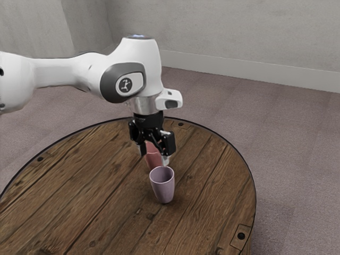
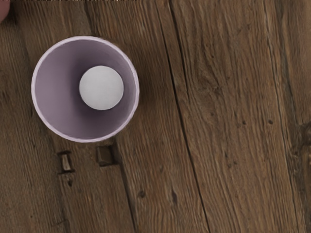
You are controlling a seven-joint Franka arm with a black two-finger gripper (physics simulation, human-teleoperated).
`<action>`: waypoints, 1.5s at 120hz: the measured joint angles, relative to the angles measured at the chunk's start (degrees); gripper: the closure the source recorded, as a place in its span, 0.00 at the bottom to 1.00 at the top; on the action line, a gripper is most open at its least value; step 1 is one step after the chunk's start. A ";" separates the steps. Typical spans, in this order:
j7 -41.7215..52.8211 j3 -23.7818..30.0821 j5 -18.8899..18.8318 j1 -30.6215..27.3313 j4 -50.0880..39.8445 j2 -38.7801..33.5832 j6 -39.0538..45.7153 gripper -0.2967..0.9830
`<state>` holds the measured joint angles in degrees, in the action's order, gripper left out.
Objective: Place the right cup onto the left cup
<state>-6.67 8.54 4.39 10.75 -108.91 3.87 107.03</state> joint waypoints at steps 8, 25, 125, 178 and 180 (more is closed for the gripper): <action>-0.69 0.25 -0.05 0.55 0.32 1.92 1.79 0.31; -1.92 0.00 -0.19 -0.22 2.66 6.80 4.46 0.34; -6.14 -1.81 0.18 -0.72 7.18 20.33 10.76 0.63; -7.55 -2.05 -0.59 -0.37 7.05 19.26 10.68 0.83; -7.61 -2.09 -0.64 -0.35 7.00 18.98 10.59 0.83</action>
<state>-14.29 6.45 3.75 10.41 -101.92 22.85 117.62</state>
